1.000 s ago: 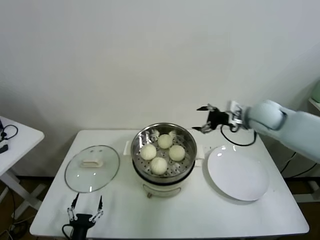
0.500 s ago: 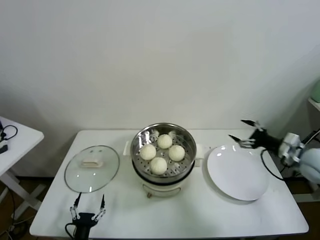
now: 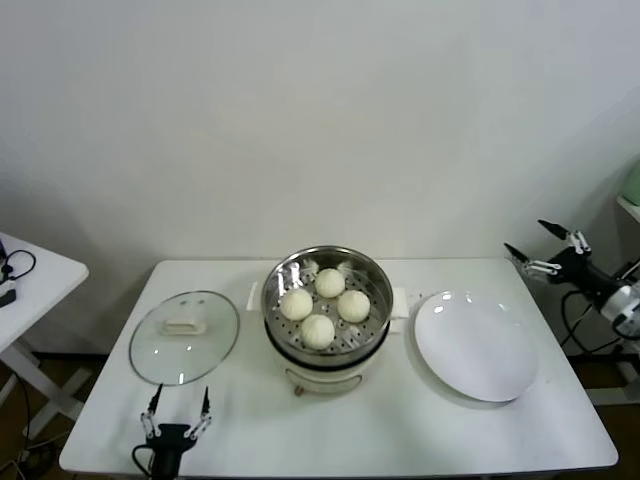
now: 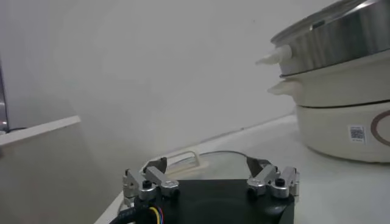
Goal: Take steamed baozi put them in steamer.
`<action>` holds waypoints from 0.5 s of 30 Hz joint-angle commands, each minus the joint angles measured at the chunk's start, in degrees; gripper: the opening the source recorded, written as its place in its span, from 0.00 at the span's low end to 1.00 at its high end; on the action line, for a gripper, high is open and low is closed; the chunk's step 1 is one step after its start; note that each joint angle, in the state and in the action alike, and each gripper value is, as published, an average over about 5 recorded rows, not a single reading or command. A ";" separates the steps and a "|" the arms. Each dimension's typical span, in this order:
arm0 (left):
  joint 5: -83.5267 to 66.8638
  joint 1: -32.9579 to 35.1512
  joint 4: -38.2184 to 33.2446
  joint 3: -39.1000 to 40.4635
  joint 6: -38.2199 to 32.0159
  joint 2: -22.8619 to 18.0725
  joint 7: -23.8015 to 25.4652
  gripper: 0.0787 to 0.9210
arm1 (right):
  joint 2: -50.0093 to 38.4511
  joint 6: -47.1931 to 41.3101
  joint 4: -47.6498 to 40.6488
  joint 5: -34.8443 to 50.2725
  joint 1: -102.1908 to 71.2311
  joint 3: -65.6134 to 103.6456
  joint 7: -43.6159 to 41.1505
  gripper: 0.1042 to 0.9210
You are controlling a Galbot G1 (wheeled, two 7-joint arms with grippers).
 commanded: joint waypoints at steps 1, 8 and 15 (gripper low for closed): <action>0.29 -0.54 0.60 0.03 -0.06 -0.15 -0.02 0.88 | 4.44 7.84 -4.30 3.51 -23.56 20.91 2.86 0.88; 0.67 0.41 -0.82 0.08 0.00 -0.23 0.12 0.88 | 25.67 -0.05 -2.57 -5.27 -67.27 71.80 3.60 0.88; 0.45 0.84 -1.29 -0.12 -0.24 0.02 0.22 0.88 | 33.02 2.74 1.93 -6.76 -80.13 80.75 0.87 0.88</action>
